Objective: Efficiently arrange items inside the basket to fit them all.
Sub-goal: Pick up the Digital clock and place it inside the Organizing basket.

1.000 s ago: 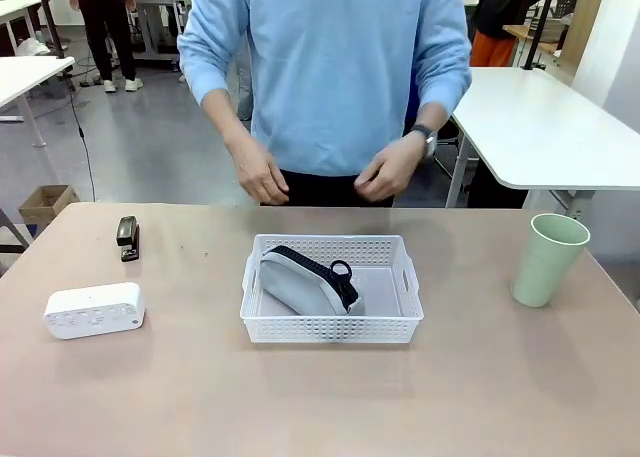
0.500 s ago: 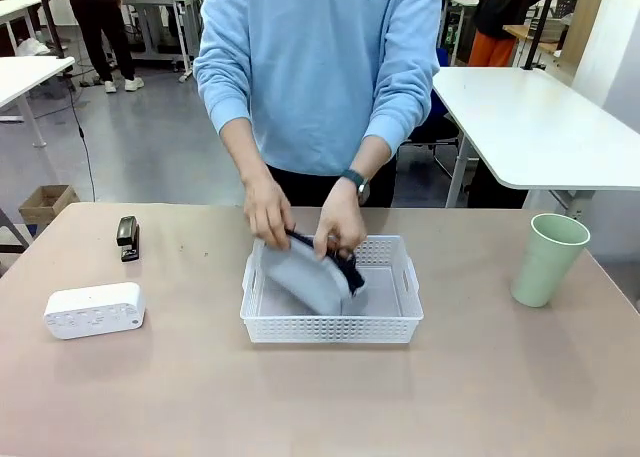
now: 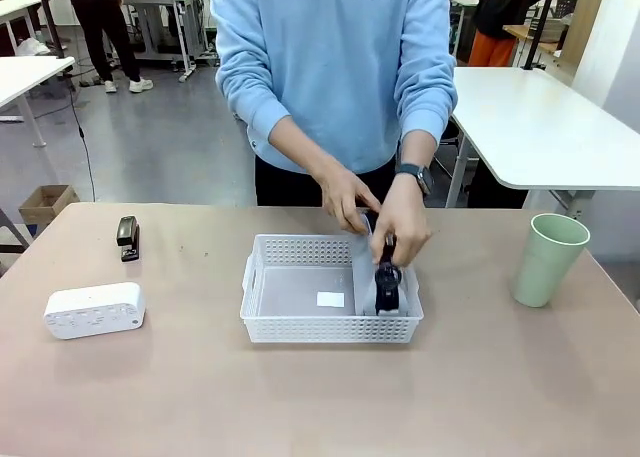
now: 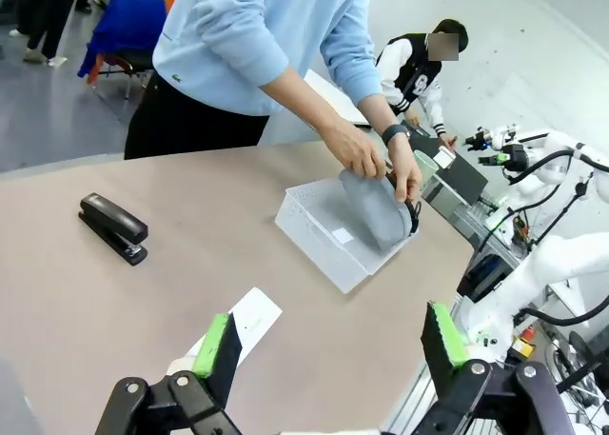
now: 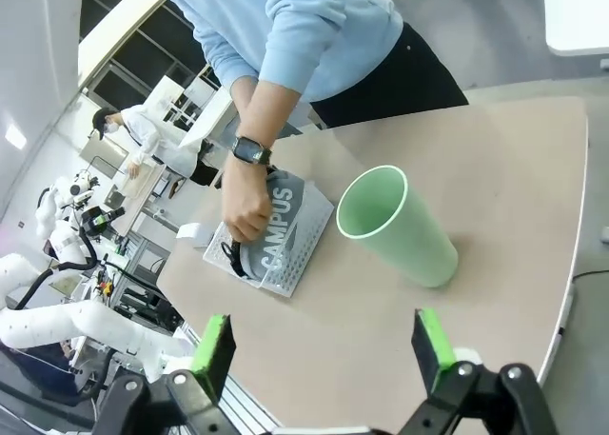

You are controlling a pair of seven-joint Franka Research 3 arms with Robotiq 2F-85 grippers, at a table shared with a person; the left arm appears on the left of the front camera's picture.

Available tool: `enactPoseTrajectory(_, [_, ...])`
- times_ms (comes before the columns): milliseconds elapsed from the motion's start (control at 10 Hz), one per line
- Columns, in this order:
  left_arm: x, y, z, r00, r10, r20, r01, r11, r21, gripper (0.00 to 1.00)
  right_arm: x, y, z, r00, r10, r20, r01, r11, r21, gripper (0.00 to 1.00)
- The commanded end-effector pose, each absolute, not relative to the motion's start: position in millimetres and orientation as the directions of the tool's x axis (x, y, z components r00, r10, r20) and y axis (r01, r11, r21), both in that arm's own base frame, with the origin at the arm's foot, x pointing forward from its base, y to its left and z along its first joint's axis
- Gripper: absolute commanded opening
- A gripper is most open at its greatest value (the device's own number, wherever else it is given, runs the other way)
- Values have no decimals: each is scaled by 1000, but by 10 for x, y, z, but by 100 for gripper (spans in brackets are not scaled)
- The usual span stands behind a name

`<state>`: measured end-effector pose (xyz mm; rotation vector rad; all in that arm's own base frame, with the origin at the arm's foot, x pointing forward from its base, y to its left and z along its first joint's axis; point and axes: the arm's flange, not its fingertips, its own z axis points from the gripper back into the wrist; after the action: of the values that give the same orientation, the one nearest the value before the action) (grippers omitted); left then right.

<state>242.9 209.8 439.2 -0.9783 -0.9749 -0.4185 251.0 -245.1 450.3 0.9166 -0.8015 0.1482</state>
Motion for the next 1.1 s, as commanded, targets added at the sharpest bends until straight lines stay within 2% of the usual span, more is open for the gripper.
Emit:
enactPoseTrajectory(0, [2443, 2107, 4414, 503, 114, 857, 704, 521, -483, 100, 2532, -2470, 4542, 688, -202, 697, -460, 622, 634, 100])
enactPoseTrajectory(100, [2429, 2098, 4392, 528, 112, 842, 687, 526, -501, 100, 2532, -2470, 4542, 688, -202, 697, -460, 622, 634, 100])
enactPoseTrajectory(200, [2510, 2038, 4492, 510, 43, 859, 723, 519, -456, 100, 2532, -2470, 4542, 688, -202, 697, -460, 622, 634, 100])
enactPoseTrajectory(300, [2546, 1919, 4618, 425, -81, 902, 847, 387, -365, 100, 2532, -2470, 4542, 688, -202, 697, -460, 622, 634, 100])
enactPoseTrajectory(400, [2595, 1665, 4761, 276, -287, 917, 947, 242, -209, 100, 2532, -2470, 4542, 688, -202, 697, -460, 622, 634, 100])
enactPoseTrajectory(500, [2640, 1468, 4830, 162, -426, 890, 980, 174, -95, 100, 2532, -2470, 4542, 688, -202, 697, -460, 622, 634, 100])
enactPoseTrajectory(700, [2747, 1065, 4921, 37, -588, 808, 996, 88, 19, 100, 2532, -2470, 4542, 688, -202, 697, -460, 622, 634, 100])
enactPoseTrajectory(900, [2727, 667, 4886, -145, -808, 571, 980, -40, 193, 100, 2532, -2470, 4542, 688, -202, 697, -460, 622, 634, 100])
enactPoseTrajectory(1000, [2696, 434, 4918, -145, -861, 487, 971, -29, 239, 100, 2532, -2470, 4542, 688, -202, 697, -460, 622, 634, 100])
